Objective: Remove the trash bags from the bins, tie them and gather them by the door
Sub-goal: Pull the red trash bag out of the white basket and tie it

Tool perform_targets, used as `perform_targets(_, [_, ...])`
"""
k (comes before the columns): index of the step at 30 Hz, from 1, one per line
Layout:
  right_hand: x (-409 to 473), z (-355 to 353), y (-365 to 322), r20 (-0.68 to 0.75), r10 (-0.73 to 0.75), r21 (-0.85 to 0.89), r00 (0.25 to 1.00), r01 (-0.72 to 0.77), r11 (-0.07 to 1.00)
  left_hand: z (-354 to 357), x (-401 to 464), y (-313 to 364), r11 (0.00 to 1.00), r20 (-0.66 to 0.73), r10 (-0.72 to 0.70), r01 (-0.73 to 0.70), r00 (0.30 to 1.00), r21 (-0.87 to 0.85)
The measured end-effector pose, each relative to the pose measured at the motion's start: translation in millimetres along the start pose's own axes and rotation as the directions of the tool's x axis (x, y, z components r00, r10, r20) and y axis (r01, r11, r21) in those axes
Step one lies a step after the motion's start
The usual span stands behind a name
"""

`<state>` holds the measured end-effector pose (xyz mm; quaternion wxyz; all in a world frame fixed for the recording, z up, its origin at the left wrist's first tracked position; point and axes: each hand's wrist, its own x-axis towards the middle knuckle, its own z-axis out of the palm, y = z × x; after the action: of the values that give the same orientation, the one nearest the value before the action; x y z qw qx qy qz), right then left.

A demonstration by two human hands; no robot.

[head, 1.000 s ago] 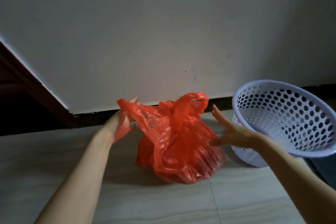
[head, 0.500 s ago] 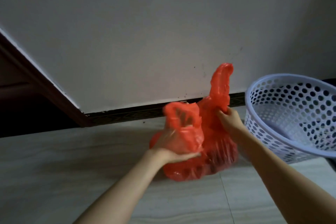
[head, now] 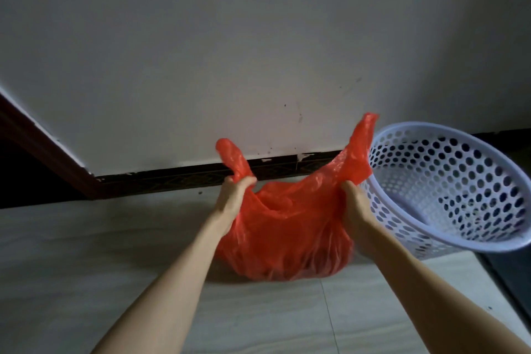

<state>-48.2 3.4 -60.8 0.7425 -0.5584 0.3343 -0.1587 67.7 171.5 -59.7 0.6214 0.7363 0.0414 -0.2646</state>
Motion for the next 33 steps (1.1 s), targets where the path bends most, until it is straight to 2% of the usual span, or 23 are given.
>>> perform_targets(2, [1.5,8.6,0.2,0.134,-0.018,0.118,0.991,0.002,0.993,-13.8,-1.1,-3.9,0.997,0.262,-0.042,0.025,0.964,0.071])
perform_targets(4, [3.4,10.8,2.6,0.292,-0.024,-0.006,0.956,0.027,1.0,-28.6,2.7,-5.6,0.955,0.417,-0.061,-0.069,0.907,0.289])
perform_targets(5, [2.7,10.8,3.9,0.353,-0.019,-0.136,0.935,0.072,0.988,-34.0,3.8,-6.1,0.888,0.449,-0.061,-0.157,0.891,0.433])
perform_targets(7, [-1.4,12.5,9.0,0.424,-0.046,-0.388,0.904,0.228,0.893,-40.3,5.7,-6.5,0.615,0.471,-0.079,-0.329,0.879,0.717])
perform_targets(8, [-3.0,14.8,10.6,0.435,-0.083,-0.486,0.897,0.312,0.816,-43.1,5.9,-5.6,0.466,0.48,-0.091,-0.389,0.873,0.795])
perform_targets(9, [-3.7,15.2,13.0,0.41,-0.123,-0.577,0.904,0.361,0.733,-45.0,6.4,-4.3,0.368,0.486,-0.128,-0.413,0.864,0.833])
perform_targets(11, [-2.9,16.2,14.3,0.322,-0.194,-0.679,0.927,0.369,0.635,-47.6,5.0,1.4,0.351,0.475,-0.217,-0.386,0.853,0.853])
perform_targets(13, [-0.2,14.8,16.4,0.258,-0.187,-0.637,0.948,0.313,0.704,-48.1,0.2,8.7,0.343,0.462,-0.267,-0.364,0.846,0.866])
perform_targets(16, [1.9,20.1,14.1,0.126,-0.076,-0.409,0.989,0.122,0.905,-44.2,-9.4,17.6,0.191,0.359,-0.26,-0.317,0.896,0.929])
perform_targets(17, [2.9,24.0,13.1,0.065,-0.025,-0.308,0.998,0.044,0.95,-42.8,-10.9,18.1,0.185,0.348,-0.222,-0.311,0.911,0.932])
perform_targets(18, [2.3,28.1,11.6,0.011,0.024,-0.201,1.0,-0.022,0.979,-41.6,-12.0,17.1,0.242,0.369,-0.159,-0.326,0.916,0.914])
perform_targets(21, [-0.3,36.8,8.6,-0.065,0.073,0.027,0.995,-0.071,0.997,-34.4,-16.4,13.2,0.609,0.395,0.111,-0.377,0.912,0.698])
perform_targets(23, [-2.5,39.0,8.9,-0.091,-0.012,-0.059,0.996,0.007,0.998,-29.4,-20.8,14.9,0.807,0.311,0.242,-0.368,0.919,0.462])
perform_targets(24, [-2.6,39.6,10.5,-0.083,-0.088,-0.164,0.993,0.073,0.984,-26.7,-23.4,15.6,0.863,0.279,0.29,-0.376,0.916,0.337])
perform_targets(27, [-1.3,42.5,17.8,-0.001,-0.254,-0.482,0.967,0.222,0.848,-14.1,-31.7,16.8,0.943,0.198,0.316,-0.329,0.928,0.039])
perform_targets(29, [0.6,43.4,27.6,0.026,-0.244,-0.639,0.969,0.204,0.742,-1.3,-28.9,15.1,0.969,0.111,0.227,-0.213,0.968,-0.121])
perform_targets(31, [0.5,43.6,34.8,0.033,-0.184,-0.687,0.982,0.157,0.71,13.4,-20.0,11.3,0.978,0.186,0.105,-0.068,0.977,-0.197])
perform_targets(33, [2.3,42.0,40.9,0.018,-0.119,-0.626,0.993,0.104,0.773,24.0,-10.1,4.6,0.956,0.157,0.009,0.038,0.988,-0.291])
